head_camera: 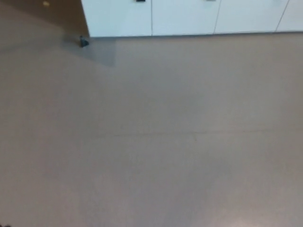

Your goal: The robot walks towards an open cabinet and lifts its left hand to push the door towards the right to close it.

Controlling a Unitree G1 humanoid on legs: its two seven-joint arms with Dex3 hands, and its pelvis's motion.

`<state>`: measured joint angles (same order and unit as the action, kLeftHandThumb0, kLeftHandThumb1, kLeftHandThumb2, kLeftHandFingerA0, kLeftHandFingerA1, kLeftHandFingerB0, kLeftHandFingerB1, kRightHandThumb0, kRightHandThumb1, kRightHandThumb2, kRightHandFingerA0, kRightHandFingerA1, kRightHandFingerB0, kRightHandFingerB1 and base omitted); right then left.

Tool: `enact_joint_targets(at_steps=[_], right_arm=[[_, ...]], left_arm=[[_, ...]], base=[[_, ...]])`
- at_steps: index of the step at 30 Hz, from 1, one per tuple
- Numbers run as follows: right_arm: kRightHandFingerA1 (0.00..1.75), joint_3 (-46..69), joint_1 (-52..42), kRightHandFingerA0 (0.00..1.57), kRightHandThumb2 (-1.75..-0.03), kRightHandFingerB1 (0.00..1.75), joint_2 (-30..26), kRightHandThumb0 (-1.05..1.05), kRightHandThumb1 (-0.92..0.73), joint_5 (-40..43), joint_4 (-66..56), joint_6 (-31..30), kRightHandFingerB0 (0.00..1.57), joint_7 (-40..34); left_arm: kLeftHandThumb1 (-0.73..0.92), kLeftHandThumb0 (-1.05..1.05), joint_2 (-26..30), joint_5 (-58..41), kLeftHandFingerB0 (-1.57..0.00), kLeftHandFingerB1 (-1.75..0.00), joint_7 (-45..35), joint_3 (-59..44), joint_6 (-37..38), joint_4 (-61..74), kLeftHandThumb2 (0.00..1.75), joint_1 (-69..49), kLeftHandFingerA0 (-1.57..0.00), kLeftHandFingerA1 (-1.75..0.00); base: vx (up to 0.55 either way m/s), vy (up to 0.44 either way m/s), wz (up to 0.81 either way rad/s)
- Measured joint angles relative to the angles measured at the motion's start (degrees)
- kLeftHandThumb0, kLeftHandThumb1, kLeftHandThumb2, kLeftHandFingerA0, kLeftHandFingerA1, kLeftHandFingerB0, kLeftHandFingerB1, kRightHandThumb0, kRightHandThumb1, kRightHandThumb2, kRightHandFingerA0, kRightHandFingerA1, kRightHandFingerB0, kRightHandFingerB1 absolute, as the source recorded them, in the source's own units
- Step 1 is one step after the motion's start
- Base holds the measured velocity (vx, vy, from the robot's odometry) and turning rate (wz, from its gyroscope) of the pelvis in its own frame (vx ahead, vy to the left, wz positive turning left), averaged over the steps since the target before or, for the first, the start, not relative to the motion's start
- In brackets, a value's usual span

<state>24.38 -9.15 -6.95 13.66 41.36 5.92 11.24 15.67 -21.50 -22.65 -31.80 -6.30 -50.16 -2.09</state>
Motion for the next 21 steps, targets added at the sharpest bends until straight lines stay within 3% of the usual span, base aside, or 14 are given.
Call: enact_joint_targets(at_steps=[10, 21], right_arm=[[0.47, -0.8, -0.9, 0.60, -0.57, 0.43, 0.0, -0.11, -0.61, 0.1, -0.3, 0.1, 0.51, 0.2], [0.49, -0.7, -1.4, 0.62, -0.57, 0.43, -0.4, -0.11, -0.60, 0.5, -0.6, 0.5, 0.51, 0.3]], left_arm=[[0.71, -0.07, 0.2, -0.2, -0.38, -0.44, -0.2, -0.3, 0.0, -0.4, 0.61, -0.4, -0.50, -0.53], [0.73, -0.06, -0.3, -0.2, -0.37, -0.44, 0.2, -0.1, -0.3, 0.1, 0.61, -0.6, -0.54, -0.54]], base=[[0.22, 0.030, 0.05], [0.26, -0.194, -0.02]])
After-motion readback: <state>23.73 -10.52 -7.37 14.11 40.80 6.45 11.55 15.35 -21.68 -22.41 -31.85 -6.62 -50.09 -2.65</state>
